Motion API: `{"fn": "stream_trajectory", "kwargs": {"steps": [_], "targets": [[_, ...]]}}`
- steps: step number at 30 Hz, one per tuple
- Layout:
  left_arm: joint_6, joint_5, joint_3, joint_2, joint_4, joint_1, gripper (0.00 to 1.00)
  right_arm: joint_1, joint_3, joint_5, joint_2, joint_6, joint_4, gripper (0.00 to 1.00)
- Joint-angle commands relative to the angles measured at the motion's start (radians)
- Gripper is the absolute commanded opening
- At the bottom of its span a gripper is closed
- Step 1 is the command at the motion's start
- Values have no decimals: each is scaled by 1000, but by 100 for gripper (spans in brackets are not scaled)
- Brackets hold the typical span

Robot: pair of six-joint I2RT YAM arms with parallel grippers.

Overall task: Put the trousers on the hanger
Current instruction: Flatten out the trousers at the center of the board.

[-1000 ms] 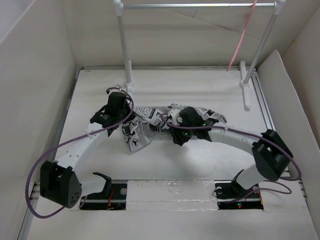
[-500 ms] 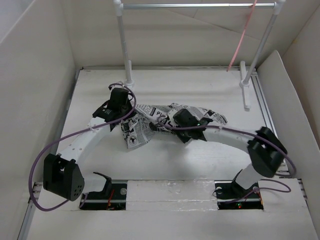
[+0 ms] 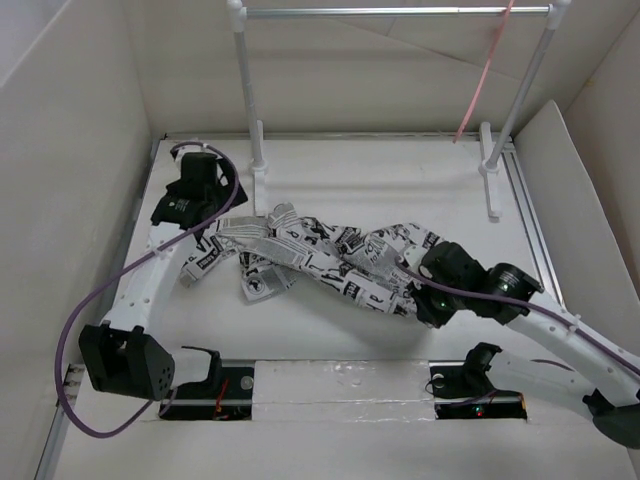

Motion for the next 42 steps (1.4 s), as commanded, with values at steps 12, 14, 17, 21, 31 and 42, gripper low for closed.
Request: {"fn": "stream_trajectory", "kwargs": {"steps": [12, 14, 17, 21, 31, 42], "targets": [[-382, 437, -607, -354, 197, 44, 29, -79, 135, 187, 16, -15, -155, 0], [-398, 441, -641, -378, 158, 18, 44, -195, 141, 95, 56, -149, -57, 0], [-395, 458, -658, -379, 170, 17, 54, -263, 161, 13, 90, -199, -9, 0], [-407, 472, -687, -303, 237, 17, 67, -297, 210, 2, 126, -253, 17, 0], [-383, 420, -652, -189, 332, 17, 32, -369, 190, -29, 119, -289, 63, 0], [-321, 335, -653, -56, 386, 17, 22, -409, 236, -35, 133, -308, 70, 0]]}}
